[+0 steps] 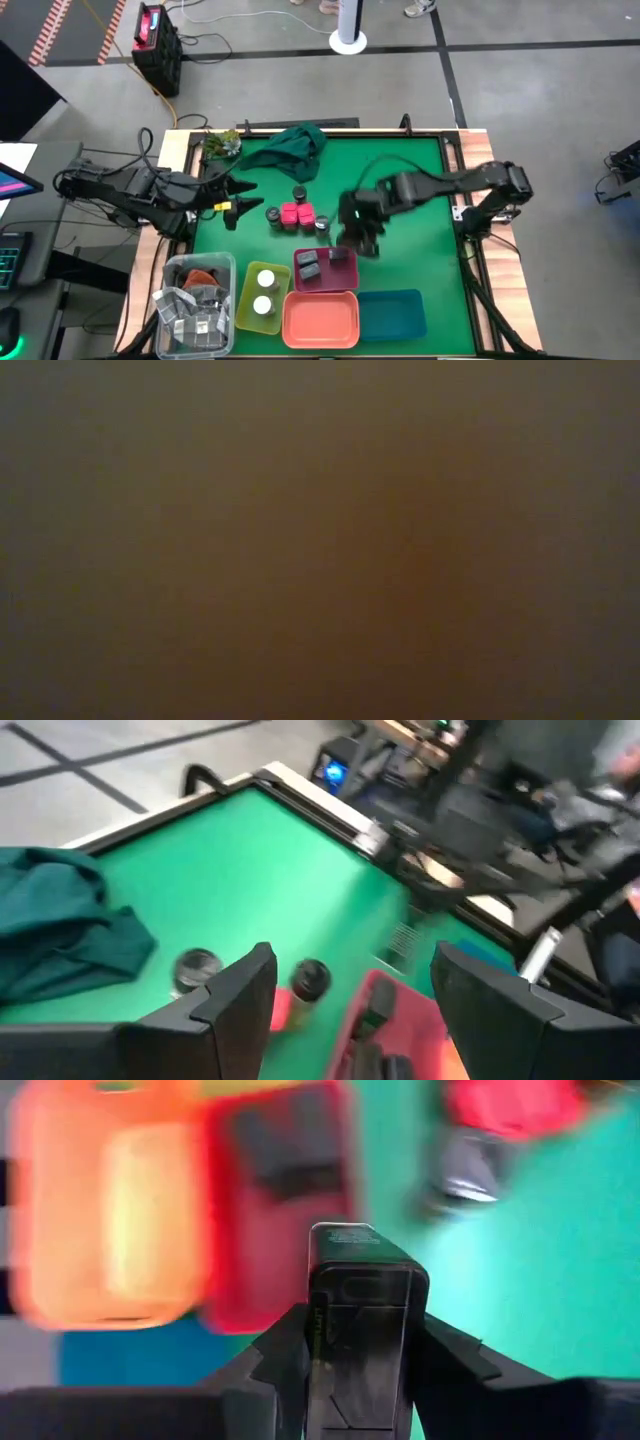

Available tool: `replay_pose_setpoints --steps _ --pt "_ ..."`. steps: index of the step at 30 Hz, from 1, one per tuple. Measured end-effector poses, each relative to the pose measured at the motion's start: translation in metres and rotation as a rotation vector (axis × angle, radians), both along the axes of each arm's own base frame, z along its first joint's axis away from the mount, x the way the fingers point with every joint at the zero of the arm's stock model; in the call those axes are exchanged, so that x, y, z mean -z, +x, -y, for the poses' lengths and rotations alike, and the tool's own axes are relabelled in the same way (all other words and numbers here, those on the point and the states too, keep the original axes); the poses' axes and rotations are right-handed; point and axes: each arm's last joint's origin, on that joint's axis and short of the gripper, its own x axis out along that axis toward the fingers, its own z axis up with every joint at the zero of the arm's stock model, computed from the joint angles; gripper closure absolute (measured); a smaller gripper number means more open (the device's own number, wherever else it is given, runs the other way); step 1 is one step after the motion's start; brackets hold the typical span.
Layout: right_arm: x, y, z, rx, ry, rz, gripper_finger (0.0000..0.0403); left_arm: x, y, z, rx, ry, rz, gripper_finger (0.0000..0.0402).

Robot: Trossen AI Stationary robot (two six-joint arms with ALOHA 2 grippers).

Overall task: Sort spices by type
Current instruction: Put the black seasoning can into the pink bin

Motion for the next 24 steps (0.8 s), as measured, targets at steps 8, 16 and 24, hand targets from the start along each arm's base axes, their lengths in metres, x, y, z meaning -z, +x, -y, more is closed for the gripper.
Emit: replay_pose_setpoints --steps 8,16,24 --pt "0.008 0.006 -0.061 -0.170 0.042 0.066 0.0238 -0.011 0.006 -0.028 -0.178 -0.029 0.124 0.0148" --pt "0.051 0.031 -0.062 -0.215 -0.012 -0.038 0.0238 -0.028 0.008 -0.034 -0.164 0.000 0.205 0.0148" --pt "0.074 0.043 -0.056 -0.213 -0.031 -0.098 0.0225 -0.011 0.012 -0.033 -0.144 -0.020 0.011 0.0148"
